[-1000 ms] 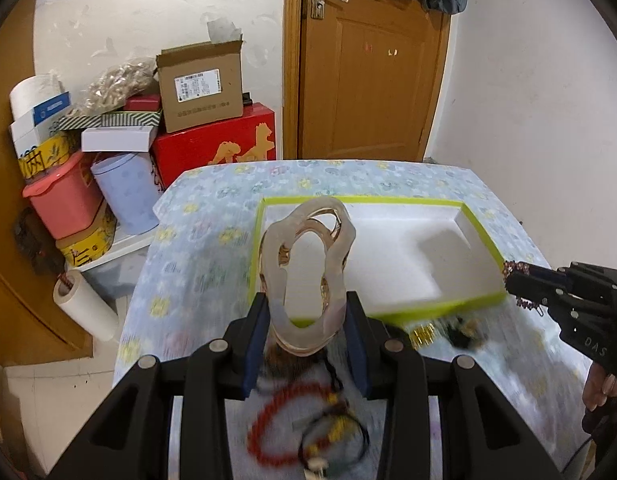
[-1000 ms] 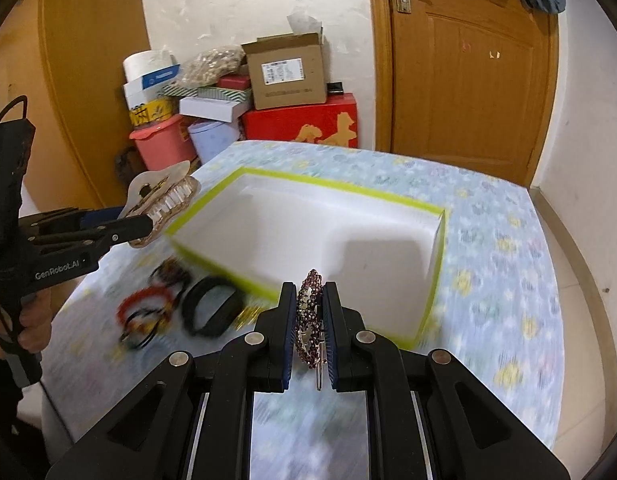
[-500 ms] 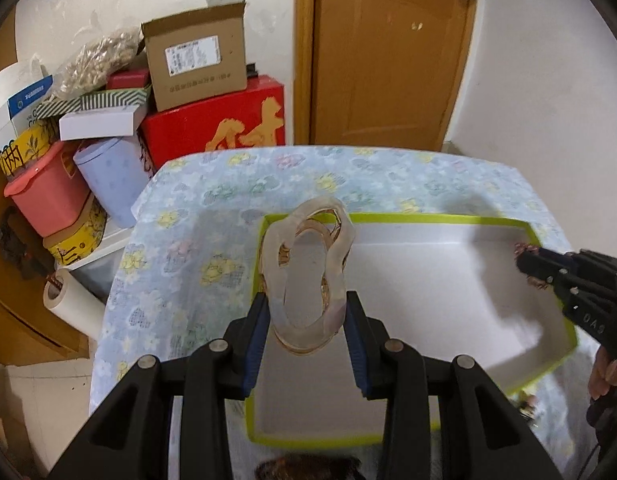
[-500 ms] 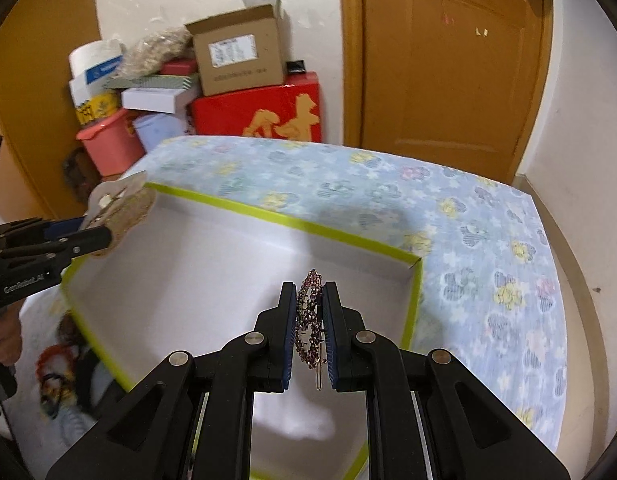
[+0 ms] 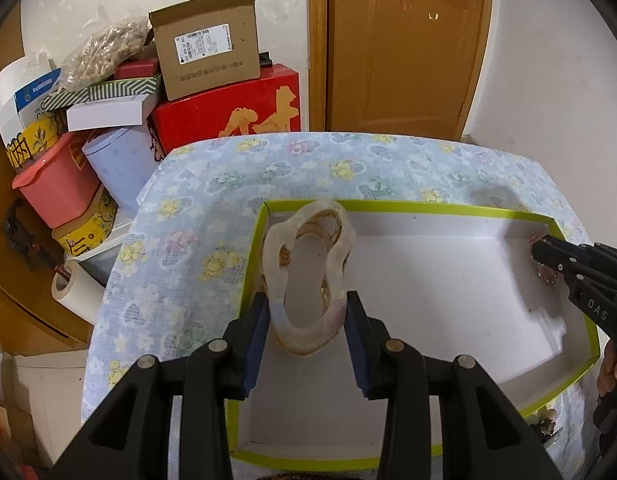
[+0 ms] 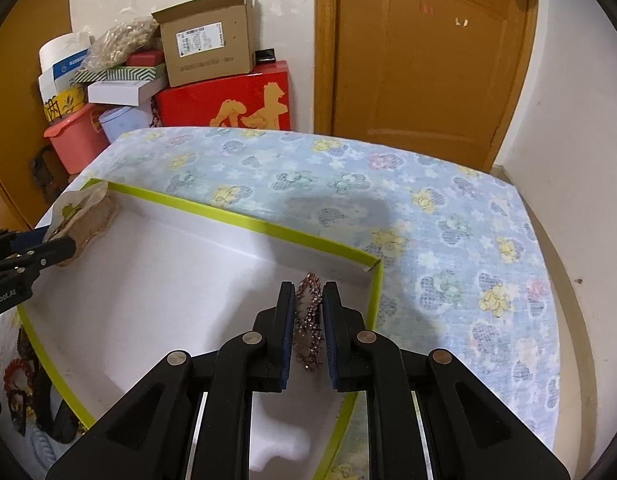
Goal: Organize jewelry
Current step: 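Release the claw clip into the green box while the right tool drops the rhinestone clip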
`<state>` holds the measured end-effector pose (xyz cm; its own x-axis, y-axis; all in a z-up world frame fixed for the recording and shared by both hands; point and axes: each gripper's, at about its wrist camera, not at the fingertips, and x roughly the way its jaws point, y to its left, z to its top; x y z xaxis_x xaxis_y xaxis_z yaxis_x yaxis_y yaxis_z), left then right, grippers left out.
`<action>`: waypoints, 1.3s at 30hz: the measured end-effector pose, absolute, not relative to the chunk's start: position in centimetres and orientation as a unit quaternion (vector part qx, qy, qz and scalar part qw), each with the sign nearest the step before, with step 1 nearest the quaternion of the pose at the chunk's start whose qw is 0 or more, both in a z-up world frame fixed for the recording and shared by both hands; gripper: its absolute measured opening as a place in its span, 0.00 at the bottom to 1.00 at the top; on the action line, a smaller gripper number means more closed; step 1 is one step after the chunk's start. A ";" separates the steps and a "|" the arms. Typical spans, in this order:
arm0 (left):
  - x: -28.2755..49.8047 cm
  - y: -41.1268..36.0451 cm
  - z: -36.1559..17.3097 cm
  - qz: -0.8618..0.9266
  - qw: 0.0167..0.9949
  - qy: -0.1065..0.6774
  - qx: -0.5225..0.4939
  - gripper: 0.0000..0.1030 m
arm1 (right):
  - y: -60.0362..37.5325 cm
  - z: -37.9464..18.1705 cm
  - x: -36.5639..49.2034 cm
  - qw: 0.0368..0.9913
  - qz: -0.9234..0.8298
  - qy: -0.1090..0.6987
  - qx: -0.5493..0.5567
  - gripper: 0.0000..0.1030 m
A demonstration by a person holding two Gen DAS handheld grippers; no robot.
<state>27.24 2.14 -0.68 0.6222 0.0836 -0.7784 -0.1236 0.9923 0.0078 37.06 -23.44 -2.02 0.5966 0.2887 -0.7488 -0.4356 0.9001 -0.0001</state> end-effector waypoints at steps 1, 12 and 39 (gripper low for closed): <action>27.1 2.2 -0.5 0.060 0.901 0.428 -0.024 0.39 | -23.6 -1.9 37.0 0.890 0.204 0.398 -0.091 0.17; 24.2 2.3 2.1 0.047 0.916 0.397 -0.029 0.44 | -25.0 0.6 33.5 0.900 0.210 0.377 -0.068 0.25; 6.3 1.4 4.1 0.020 0.928 0.370 -0.045 0.44 | -28.4 2.7 14.4 0.882 0.281 0.377 -0.028 0.26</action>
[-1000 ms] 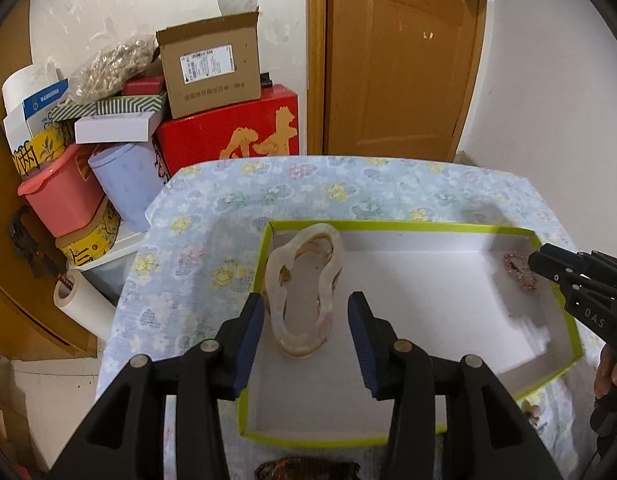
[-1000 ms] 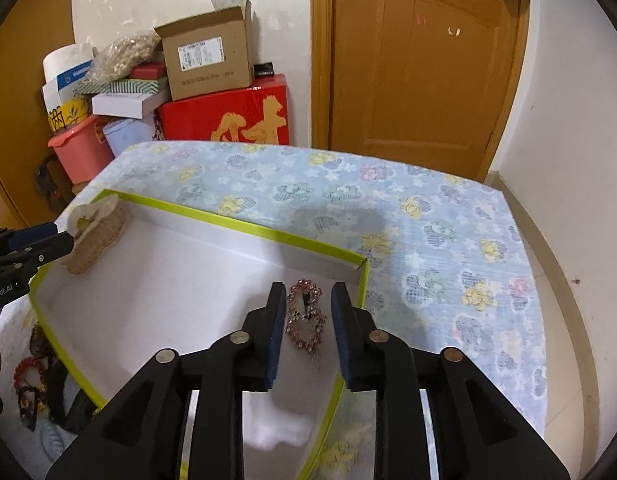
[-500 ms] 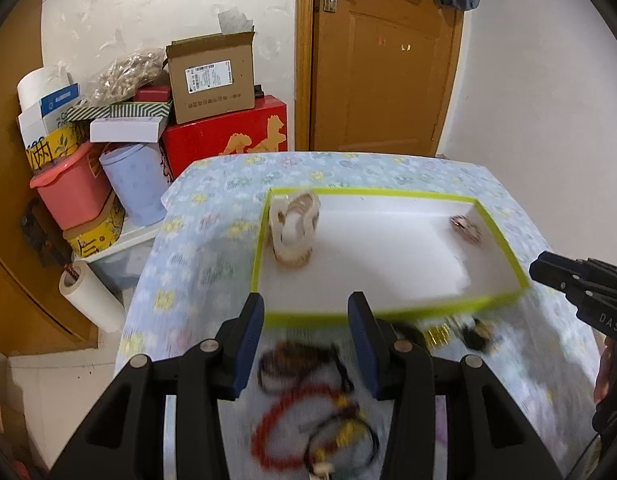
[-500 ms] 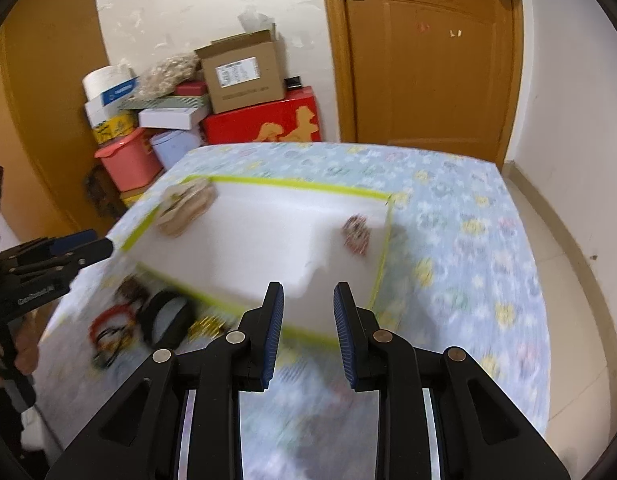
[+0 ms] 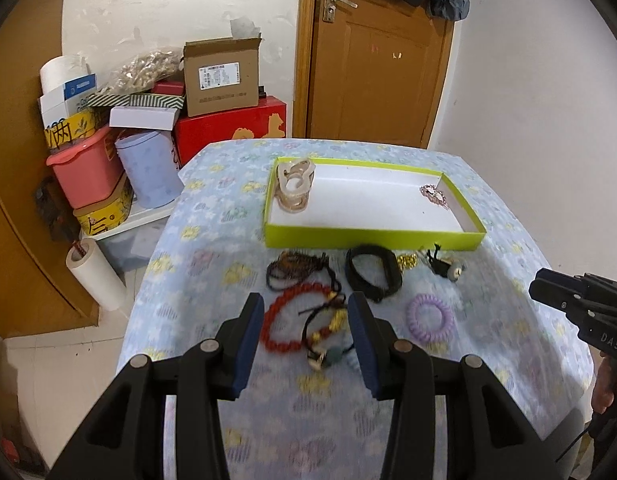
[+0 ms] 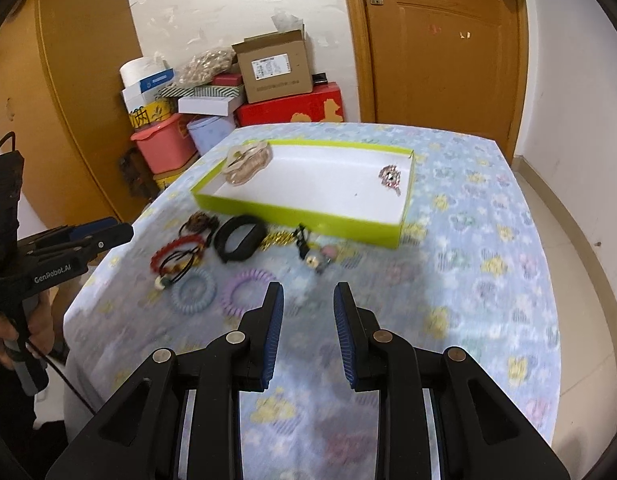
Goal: Organize jewelry
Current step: 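Release the claw clip into the green box while the right tool drops the rhinestone clip, then grasp the black charm keychain with the right tool while the left grasps a hair tie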
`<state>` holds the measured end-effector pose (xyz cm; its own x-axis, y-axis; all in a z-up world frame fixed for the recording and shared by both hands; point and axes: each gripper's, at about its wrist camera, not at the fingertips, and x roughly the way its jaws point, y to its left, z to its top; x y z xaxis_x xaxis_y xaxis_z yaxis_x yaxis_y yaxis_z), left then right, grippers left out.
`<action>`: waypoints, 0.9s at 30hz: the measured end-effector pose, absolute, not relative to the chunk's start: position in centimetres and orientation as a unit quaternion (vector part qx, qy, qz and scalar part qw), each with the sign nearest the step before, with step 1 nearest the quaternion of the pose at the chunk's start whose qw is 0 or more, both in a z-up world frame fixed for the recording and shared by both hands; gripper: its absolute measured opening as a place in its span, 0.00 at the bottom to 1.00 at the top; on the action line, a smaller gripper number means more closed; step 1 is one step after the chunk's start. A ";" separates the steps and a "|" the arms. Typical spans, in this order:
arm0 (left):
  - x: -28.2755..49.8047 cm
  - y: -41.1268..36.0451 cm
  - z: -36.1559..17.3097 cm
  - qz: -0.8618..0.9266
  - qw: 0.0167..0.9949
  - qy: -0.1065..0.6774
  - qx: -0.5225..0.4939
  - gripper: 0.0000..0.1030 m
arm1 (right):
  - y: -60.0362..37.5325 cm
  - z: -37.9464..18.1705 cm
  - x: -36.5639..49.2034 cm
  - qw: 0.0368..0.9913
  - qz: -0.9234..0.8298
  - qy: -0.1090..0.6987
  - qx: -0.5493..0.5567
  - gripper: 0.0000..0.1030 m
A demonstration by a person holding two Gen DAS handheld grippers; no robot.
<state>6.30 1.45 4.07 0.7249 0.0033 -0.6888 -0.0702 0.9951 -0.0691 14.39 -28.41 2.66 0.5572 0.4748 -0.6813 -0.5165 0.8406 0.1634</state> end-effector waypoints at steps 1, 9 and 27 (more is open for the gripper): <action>6.0 1.5 4.0 0.022 0.927 0.371 -0.046 0.44 | -28.4 2.6 14.0 0.882 0.282 0.378 -0.028 0.26; 4.5 1.4 3.2 0.008 0.925 0.376 -0.051 0.44 | -27.9 1.9 12.8 0.875 0.293 0.385 -0.026 0.26; 7.4 4.4 -0.4 0.037 0.910 0.406 -0.082 0.44 | -27.0 0.4 14.9 0.871 0.288 0.396 -0.030 0.26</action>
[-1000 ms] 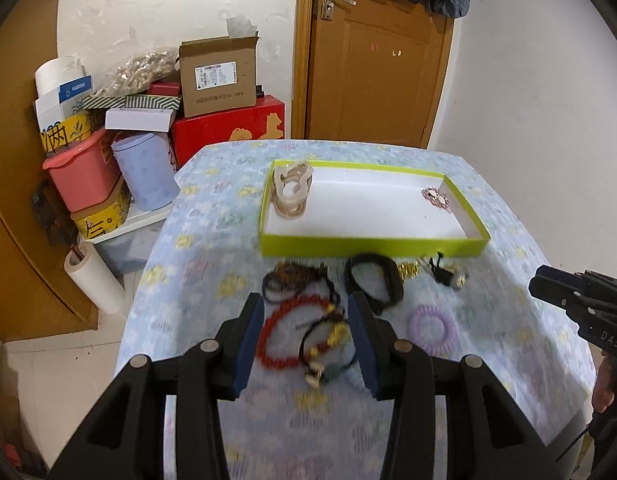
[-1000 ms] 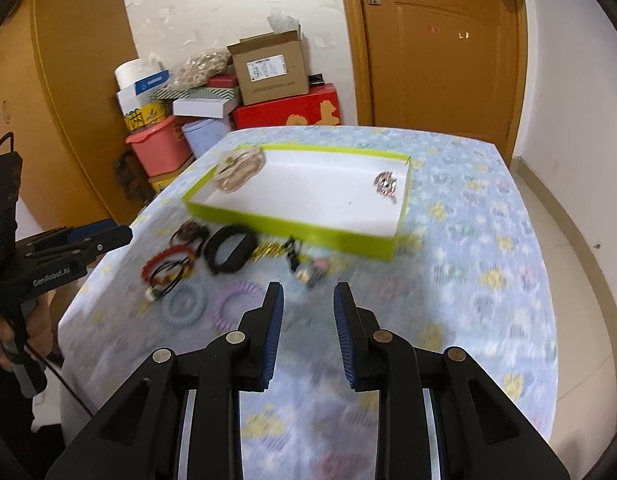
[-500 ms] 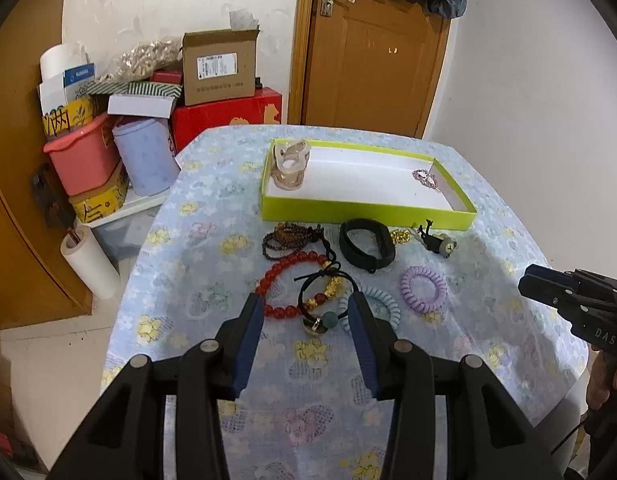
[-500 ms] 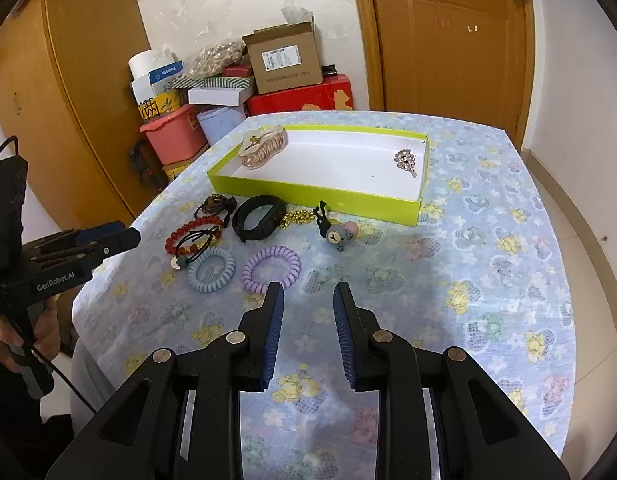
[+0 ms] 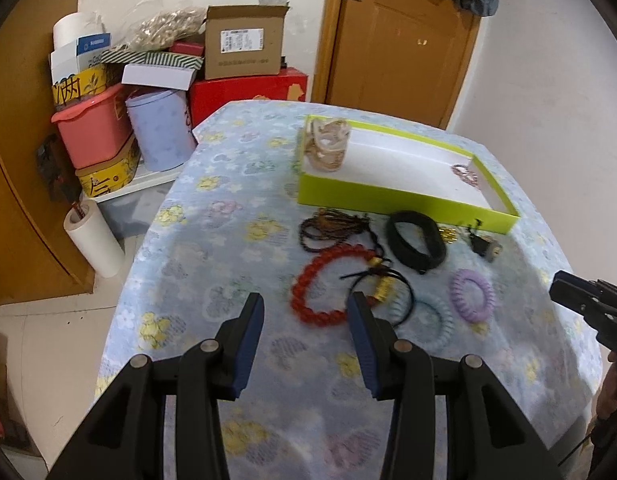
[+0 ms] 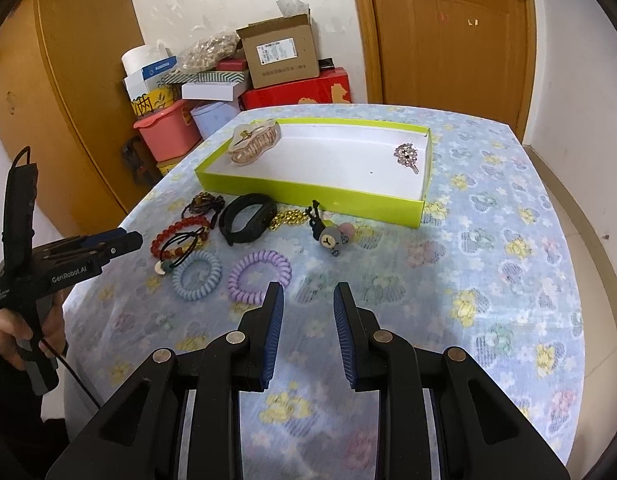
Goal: Organize jewelry
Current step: 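Grasp the black charm keychain with the right tool while the left grasps a hair tie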
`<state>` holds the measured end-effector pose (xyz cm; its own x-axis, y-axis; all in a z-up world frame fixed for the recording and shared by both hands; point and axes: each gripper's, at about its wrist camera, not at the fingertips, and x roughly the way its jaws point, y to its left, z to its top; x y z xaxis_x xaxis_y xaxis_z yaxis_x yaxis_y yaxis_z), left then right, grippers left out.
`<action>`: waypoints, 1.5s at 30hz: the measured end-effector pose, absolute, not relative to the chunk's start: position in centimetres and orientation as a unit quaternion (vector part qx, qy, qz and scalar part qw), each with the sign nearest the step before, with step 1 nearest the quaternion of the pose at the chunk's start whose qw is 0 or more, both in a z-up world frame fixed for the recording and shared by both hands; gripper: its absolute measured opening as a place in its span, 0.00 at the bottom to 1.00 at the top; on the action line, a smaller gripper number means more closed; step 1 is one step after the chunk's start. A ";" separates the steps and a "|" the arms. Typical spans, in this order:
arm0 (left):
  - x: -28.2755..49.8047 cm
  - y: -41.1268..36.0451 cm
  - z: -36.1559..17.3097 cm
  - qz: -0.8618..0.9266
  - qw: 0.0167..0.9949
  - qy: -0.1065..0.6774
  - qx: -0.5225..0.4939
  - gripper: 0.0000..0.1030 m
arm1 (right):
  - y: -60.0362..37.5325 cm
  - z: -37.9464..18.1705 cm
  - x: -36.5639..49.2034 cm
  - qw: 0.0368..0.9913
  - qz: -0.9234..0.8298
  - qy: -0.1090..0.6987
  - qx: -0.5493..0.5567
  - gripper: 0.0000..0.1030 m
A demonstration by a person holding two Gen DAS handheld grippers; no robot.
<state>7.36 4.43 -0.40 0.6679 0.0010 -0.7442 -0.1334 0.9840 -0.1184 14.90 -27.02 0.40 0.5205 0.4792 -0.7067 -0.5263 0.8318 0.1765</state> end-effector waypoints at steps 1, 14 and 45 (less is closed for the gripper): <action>7.7 4.6 -0.6 0.038 0.909 0.407 -0.081 0.44 | -26.9 0.3 15.2 0.871 0.288 0.396 -0.031 0.26; 9.6 2.6 -1.2 -0.033 0.910 0.408 -0.061 0.44 | -24.1 -0.6 19.1 0.869 0.302 0.389 -0.061 0.26; 10.7 1.0 -1.8 -0.063 0.907 0.413 -0.053 0.02 | -23.8 -3.0 22.1 0.855 0.310 0.408 -0.077 0.43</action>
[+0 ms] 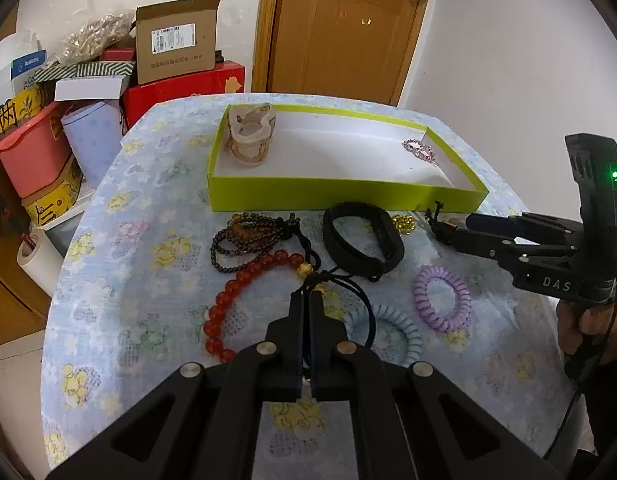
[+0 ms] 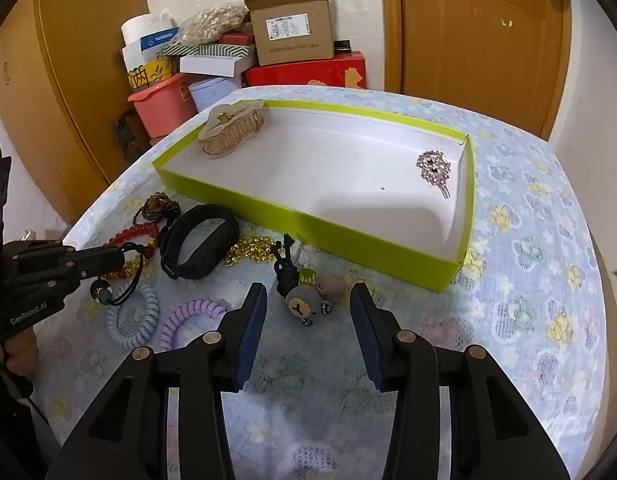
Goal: Organize jewelry
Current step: 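Grasp the black charm keychain with the right tool while the left grasps a hair tie, then release the keychain into the green box while the left tool drops the hair tie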
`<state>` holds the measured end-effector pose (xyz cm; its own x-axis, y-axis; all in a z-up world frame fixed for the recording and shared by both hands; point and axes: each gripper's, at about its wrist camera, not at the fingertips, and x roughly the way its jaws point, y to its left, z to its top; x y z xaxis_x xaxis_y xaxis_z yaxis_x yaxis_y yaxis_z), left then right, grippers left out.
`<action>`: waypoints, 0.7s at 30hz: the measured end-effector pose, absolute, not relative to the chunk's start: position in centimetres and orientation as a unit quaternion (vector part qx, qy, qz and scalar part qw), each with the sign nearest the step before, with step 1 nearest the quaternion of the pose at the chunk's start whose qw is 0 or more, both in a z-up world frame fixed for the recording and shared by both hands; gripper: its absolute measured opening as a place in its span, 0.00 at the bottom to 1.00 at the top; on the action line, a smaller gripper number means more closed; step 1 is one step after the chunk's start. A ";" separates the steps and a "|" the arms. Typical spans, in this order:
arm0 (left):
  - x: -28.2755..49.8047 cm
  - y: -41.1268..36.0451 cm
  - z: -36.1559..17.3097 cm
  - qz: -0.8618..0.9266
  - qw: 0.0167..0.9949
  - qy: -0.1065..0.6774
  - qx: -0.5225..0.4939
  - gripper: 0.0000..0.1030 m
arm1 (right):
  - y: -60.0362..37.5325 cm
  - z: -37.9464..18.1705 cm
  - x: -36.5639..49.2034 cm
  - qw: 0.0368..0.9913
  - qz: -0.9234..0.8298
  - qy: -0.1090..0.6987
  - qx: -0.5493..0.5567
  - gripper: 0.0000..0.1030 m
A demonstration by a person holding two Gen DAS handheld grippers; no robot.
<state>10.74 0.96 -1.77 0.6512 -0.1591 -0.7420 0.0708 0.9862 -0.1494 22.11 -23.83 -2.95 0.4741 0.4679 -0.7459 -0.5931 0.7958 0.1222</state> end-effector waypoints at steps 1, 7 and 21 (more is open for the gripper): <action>10.7 0.9 -1.7 -0.064 0.907 0.412 -0.053 0.02 | -23.8 -2.9 22.0 0.856 0.309 0.408 -0.075 0.36; 10.4 0.7 -1.3 -0.064 0.908 0.409 -0.055 0.02 | -23.8 -3.1 21.6 0.858 0.300 0.411 -0.076 0.25; 9.3 0.3 -0.3 -0.065 0.913 0.400 -0.054 0.02 | -25.7 -0.8 19.3 0.865 0.316 0.388 -0.039 0.25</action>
